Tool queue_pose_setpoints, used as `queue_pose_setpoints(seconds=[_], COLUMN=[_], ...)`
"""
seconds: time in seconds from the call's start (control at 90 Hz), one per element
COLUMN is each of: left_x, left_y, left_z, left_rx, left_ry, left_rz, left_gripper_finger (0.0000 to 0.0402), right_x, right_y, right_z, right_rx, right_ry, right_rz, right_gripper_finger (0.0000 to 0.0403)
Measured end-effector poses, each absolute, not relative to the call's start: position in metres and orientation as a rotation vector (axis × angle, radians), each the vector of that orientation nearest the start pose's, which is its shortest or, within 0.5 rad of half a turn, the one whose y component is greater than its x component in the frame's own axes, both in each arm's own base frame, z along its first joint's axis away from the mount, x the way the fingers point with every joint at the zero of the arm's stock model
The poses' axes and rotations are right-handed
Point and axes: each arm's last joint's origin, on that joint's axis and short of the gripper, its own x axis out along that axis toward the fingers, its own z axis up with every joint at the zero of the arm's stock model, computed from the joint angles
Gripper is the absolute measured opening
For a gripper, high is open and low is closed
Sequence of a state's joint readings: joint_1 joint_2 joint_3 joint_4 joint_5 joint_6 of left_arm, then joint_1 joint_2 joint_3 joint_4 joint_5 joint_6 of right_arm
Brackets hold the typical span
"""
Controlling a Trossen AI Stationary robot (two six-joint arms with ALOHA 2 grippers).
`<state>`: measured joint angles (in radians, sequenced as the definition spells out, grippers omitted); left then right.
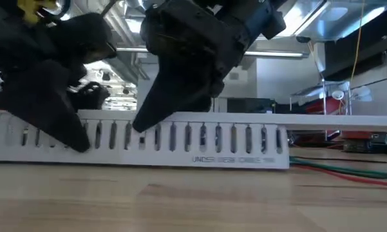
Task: Ziptie cables
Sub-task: Close the white cable duct
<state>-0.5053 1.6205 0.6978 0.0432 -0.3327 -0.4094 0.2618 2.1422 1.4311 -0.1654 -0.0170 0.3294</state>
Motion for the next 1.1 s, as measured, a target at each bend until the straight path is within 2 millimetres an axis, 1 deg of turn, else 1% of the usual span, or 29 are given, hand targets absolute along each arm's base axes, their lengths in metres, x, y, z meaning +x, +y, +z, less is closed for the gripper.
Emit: queue_pose_setpoints(seconds=[0.089,0.156,0.267,0.311,0.378,0.422,0.578,0.667,0.756,1.0,1.1], left_x=[0.257,0.254,0.243,0.237,0.227,0.223,0.214,0.214,0.214,0.209,0.21], left_y=[-0.133,-0.133,-0.133,-0.132,-0.132,-0.133,-0.136,-0.138,-0.138,-0.134,-0.135], left_z=[0.152,0.162,0.183,0.187,0.185,0.183,0.165,0.161,0.162,0.177,0.178], left_rx=[0.003,0.019,0.022,0.022,0.028,0.019,-0.034,-0.063,-0.061,-0.097,-0.104], left_ry=[0.835,0.89,0.966,1.001,1.061,1.07,1.024,0.991,0.986,0.941,0.929], left_rz=[-0.006,0.004,0.028,0.045,0.07,0.082,0.078,0.058,0.05,0.012,0.006], left_gripper_finger=[0.0291,0.0293,0.0293,0.0294,0.0294,0.0294,0.0294,0.0294,0.0294,0.0294,0.0294], right_x=[0.433,0.433,0.432,0.432,0.432,0.432,0.432,0.431,0.43,0.43,0.43], right_y=[0.116,0.116,0.116,0.116,0.116,0.116,0.116,0.116,0.117,0.116,0.116], right_z=[0.136,0.136,0.136,0.136,0.136,0.136,0.136,0.135,0.135,0.135,0.135], right_rx=[0.193,0.192,0.182,0.182,0.18,0.18,0.171,0.164,0.164,0.169,0.169], right_ry=[0.914,0.918,0.926,0.927,0.929,0.931,0.934,0.942,0.945,0.949,0.949], right_rz=[0.114,0.117,0.13,0.13,0.13,0.133,0.137,0.142,0.144,0.141,0.141], right_gripper_finger=[0.023,0.023,0.023,0.023,0.023,0.023,0.023,0.023,0.023,0.023,0.023])
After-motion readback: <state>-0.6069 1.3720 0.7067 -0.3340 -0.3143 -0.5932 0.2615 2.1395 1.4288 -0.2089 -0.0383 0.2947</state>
